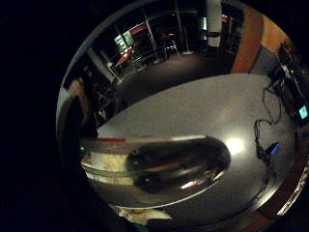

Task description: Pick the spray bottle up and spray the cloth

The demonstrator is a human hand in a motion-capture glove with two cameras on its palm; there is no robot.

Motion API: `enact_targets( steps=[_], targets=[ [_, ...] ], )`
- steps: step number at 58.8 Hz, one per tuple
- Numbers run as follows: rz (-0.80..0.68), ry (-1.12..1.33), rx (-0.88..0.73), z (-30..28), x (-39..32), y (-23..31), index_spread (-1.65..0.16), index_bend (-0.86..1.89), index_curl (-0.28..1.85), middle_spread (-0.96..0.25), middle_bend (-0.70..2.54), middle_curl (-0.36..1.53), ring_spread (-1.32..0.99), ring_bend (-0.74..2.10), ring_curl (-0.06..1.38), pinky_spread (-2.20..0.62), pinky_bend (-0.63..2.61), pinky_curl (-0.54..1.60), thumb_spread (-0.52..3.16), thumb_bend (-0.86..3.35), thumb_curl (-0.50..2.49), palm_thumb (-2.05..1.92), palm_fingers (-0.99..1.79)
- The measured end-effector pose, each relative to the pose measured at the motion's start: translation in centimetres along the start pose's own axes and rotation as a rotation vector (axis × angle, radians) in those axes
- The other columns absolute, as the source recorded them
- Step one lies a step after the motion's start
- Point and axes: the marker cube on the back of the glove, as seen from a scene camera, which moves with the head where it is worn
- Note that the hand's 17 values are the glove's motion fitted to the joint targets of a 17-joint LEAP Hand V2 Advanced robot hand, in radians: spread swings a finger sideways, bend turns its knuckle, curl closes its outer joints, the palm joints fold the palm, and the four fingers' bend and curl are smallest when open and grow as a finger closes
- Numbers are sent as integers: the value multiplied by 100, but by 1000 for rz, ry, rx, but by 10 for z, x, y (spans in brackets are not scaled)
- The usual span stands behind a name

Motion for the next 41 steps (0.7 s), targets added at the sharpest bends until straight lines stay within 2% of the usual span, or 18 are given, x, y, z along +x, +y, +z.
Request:
enact_targets(
  steps=[4, 18, 35, 41],
  targets=[
    [-38, 98, 22, 2, -9, -3, -16, 37, 54, -11, 58, 52, -19, 52, 47, -27, 27, 42, 6, -3, 69, 107, 133],
    [-222, 314, -172, -20, -53, 14, -15, 37, 55, -11, 59, 52, -18, 51, 48, -27, 27, 43, 3, -3, 71, 107, 133],
    [-436, 514, -172, -13, -104, 55, -15, 38, 56, -11, 59, 52, -18, 51, 48, -27, 27, 43, 2, -3, 72, 106, 133],
    [-455, 544, -174, -1, -112, 69, -15, 38, 56, -11, 59, 51, -18, 51, 48, -28, 27, 43, 2, -3, 73, 105, 133]
  ],
)
